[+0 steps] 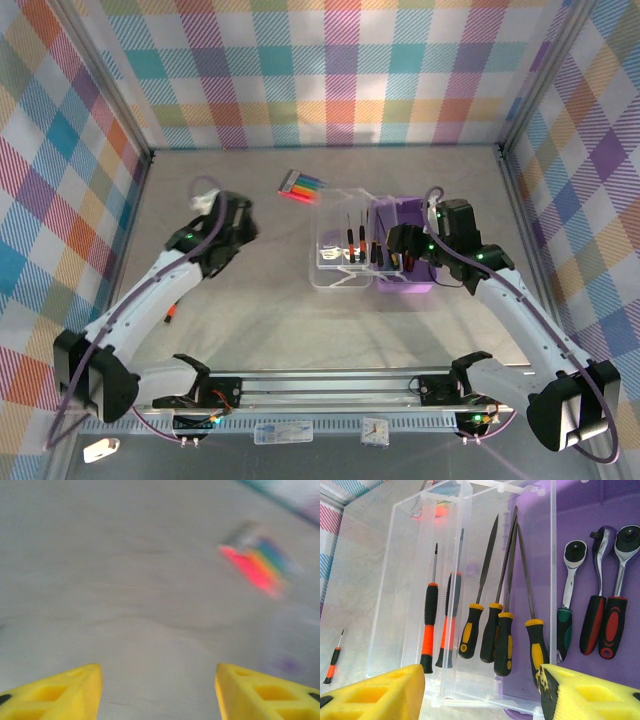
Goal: Pack the tool kit
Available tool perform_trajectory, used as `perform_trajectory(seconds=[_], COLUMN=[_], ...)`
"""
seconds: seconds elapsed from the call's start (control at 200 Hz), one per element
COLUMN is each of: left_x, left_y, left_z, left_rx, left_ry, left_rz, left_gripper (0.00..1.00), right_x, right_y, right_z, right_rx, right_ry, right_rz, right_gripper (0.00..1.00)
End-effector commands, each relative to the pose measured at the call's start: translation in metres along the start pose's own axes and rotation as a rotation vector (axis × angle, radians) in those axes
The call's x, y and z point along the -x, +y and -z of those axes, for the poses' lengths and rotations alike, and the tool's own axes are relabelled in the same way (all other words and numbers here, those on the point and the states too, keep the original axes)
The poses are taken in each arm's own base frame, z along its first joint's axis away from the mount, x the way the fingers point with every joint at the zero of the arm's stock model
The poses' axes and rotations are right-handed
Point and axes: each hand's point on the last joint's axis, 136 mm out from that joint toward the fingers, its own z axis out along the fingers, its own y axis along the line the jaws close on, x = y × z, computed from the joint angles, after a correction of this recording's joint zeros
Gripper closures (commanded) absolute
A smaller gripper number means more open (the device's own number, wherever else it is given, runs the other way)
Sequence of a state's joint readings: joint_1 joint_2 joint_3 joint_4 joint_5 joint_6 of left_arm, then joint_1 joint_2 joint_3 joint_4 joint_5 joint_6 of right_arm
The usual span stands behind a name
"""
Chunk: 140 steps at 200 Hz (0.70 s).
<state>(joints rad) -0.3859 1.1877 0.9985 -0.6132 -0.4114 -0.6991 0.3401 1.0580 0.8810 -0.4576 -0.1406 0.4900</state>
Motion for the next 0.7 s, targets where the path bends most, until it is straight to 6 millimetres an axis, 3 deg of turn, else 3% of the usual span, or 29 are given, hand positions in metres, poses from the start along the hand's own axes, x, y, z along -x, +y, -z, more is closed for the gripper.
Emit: perform_trajectory(seconds=[0.0,0.12,0.265,0.36,0.44,0.565,0.695], left_x=[-0.013,-0.027,-0.030,-0.025,-0.023,-0.025,-0.038], left_y=[0.082,0.138,0.171,0.180,0.182,0.189,0.192], left_z=[-0.008,-0.020,-0.041,-0.057,-0.077,-0.093,-0.105], left_rx=[0.206,0.332,0.397,0.408,0.392,0.412,0.402], left_ry=[0.009,0.020,0.019,0.011,0.030,0.073,0.132], left_rz=[0.155,0.311,0.388,0.400,0.399,0.396,0.432], left_gripper=[0.26,0.14,0.06,0.00,0.00,0.00,0.00], right_x=[0.015,0.011,0.007,0.004,0.002,0.002,0.002], right_y=[0.019,0.019,0.017,0.016,0.014,0.013,0.010], right_z=[0.009,0.004,-0.002,-0.003,-0.003,0.002,0.007], right_rx=[0.065,0.077,0.079,0.084,0.080,0.067,0.046], right_ry=[-0.047,-0.041,-0.031,-0.026,-0.025,-0.032,-0.044], right_rz=[0.024,0.023,0.017,0.019,0.021,0.039,0.059], right_gripper=[0.36,0.34,0.33,0.32,0.31,0.30,0.30])
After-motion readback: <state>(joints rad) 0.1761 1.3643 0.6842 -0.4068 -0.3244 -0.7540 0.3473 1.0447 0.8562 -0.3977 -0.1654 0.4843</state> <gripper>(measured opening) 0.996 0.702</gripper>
